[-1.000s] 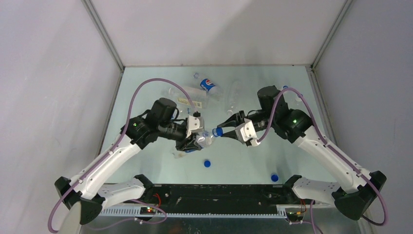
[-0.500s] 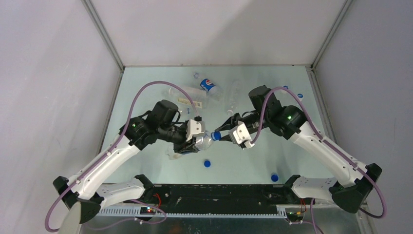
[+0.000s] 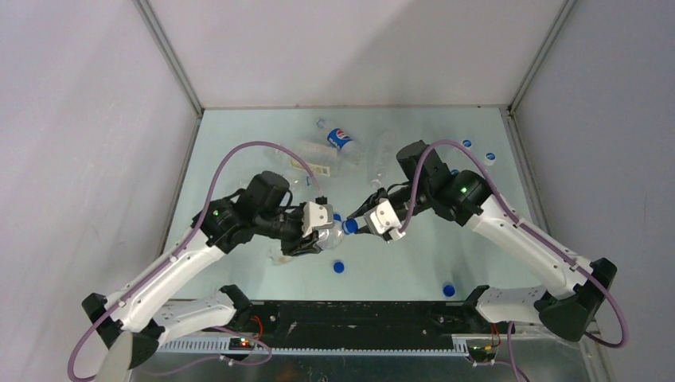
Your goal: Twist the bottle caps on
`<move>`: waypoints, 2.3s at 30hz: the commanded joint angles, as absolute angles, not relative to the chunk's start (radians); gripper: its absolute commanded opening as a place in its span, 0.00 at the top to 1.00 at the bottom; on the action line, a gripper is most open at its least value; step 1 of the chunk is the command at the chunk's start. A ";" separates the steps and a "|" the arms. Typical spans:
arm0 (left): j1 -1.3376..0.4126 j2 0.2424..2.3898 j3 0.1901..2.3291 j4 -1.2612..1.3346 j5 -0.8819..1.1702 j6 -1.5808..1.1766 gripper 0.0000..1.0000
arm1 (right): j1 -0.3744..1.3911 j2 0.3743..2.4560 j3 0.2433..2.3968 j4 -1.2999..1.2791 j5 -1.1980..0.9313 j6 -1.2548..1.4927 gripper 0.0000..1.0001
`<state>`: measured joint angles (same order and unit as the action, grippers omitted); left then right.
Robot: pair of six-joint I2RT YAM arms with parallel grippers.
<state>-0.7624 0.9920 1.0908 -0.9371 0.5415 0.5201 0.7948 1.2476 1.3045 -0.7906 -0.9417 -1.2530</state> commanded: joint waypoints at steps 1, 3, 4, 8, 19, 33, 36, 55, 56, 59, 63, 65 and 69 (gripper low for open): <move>-0.788 0.924 1.067 -0.617 0.582 0.469 0.81 | 0.826 1.294 1.322 -0.763 -0.934 -1.172 1.00; -0.788 0.895 1.034 -0.568 0.578 0.449 0.81 | 0.829 1.300 1.322 -0.765 -0.933 -1.148 1.00; -0.788 0.883 1.021 -0.559 0.574 0.445 0.81 | 0.831 1.303 1.323 -0.766 -0.933 -1.137 1.00; -0.788 0.856 0.989 -0.497 0.547 0.425 0.81 | 0.839 1.309 1.322 -0.743 -0.935 -1.058 1.00; -0.800 0.777 0.906 -0.360 0.459 0.405 0.81 | 0.850 1.325 1.322 -0.692 -0.941 -0.821 1.00; -0.835 0.728 0.830 -0.196 0.311 0.377 0.80 | 0.866 1.349 1.322 -0.614 -0.893 -0.498 1.00; -0.844 0.720 0.817 -0.172 0.278 0.373 0.80 | 0.876 1.357 1.322 -0.598 -0.851 -0.407 1.00; -0.914 0.699 0.738 -0.029 -0.035 0.378 0.80 | 0.929 1.356 1.273 -0.414 -0.424 0.211 1.00; -0.917 0.698 0.735 -0.024 -0.045 0.378 0.80 | 0.936 1.355 1.273 -0.413 -0.386 0.254 1.00; -0.921 0.701 0.729 -0.007 -0.084 0.380 0.80 | 0.945 1.353 1.273 -0.413 -0.305 0.355 1.00; -0.929 0.708 0.726 -0.005 -0.132 0.382 0.80 | 0.951 1.352 1.273 -0.417 -0.205 0.504 1.00; -0.932 0.712 0.726 0.009 -0.150 0.384 0.80 | 0.958 1.353 1.273 -0.414 -0.174 0.556 1.00; -0.936 0.721 0.726 0.038 -0.176 0.387 0.80 | 0.969 1.361 1.273 -0.405 -0.118 0.668 1.00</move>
